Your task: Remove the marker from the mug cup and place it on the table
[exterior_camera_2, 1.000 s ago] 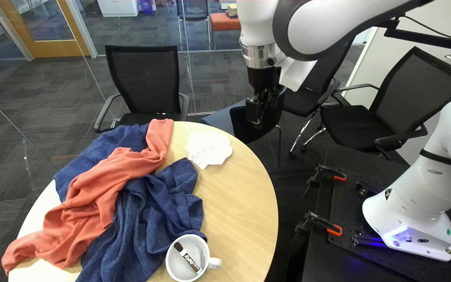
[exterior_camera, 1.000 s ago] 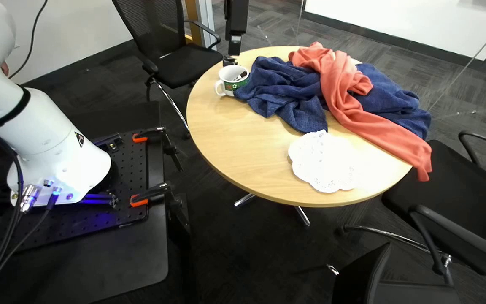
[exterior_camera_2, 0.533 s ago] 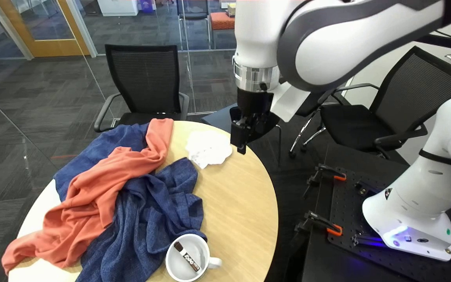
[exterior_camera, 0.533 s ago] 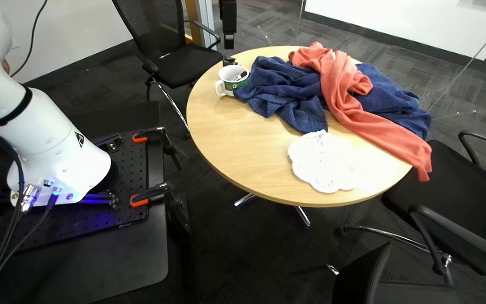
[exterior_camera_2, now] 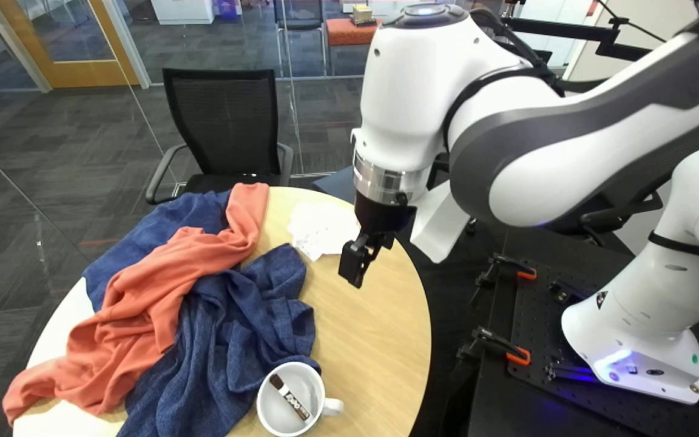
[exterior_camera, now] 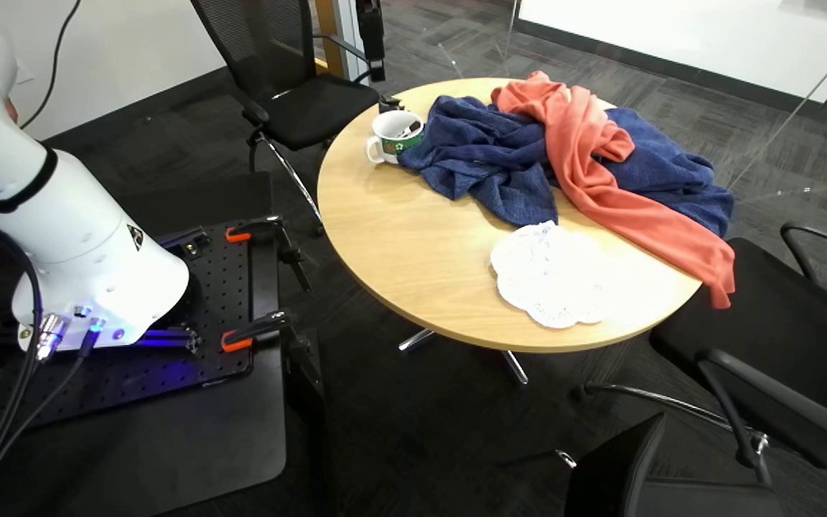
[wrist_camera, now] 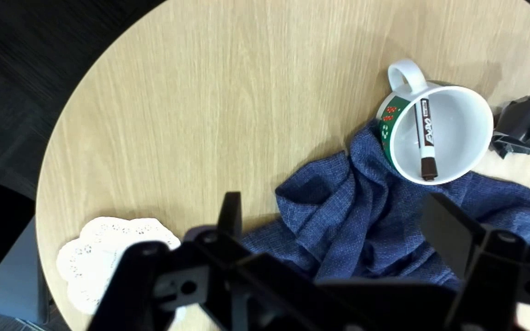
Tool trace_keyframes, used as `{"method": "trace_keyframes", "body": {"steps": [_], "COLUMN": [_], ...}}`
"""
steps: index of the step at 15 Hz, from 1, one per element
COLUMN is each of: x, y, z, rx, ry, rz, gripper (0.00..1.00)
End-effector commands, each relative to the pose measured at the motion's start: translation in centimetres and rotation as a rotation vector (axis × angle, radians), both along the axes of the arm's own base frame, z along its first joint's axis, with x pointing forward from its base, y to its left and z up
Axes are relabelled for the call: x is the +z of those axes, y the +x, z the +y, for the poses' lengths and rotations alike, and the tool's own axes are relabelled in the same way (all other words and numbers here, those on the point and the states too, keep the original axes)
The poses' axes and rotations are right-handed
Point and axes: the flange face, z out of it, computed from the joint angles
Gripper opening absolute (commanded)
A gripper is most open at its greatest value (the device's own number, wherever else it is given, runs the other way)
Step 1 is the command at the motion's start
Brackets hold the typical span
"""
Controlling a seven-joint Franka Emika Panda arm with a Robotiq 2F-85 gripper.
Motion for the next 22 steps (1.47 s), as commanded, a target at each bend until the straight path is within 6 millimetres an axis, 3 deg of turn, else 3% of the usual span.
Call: {"method": "trace_keyframes", "body": {"steps": [1, 8, 15, 22], "x": [-0.6, -0.6, -2.2, -5.9], "y": [-0.6, -0.5, -1.3, -2.1], "z": [1.5, 1.3, 7.4, 13.0], "rx": [0.029, 0.025, 0.003, -0.007], "ry": [0.005, -0.002, 0.023, 0.028], "rz": [0.006, 0.011, -0.068, -0.104], "gripper": [1.0, 1.0, 1.0, 1.0]}}
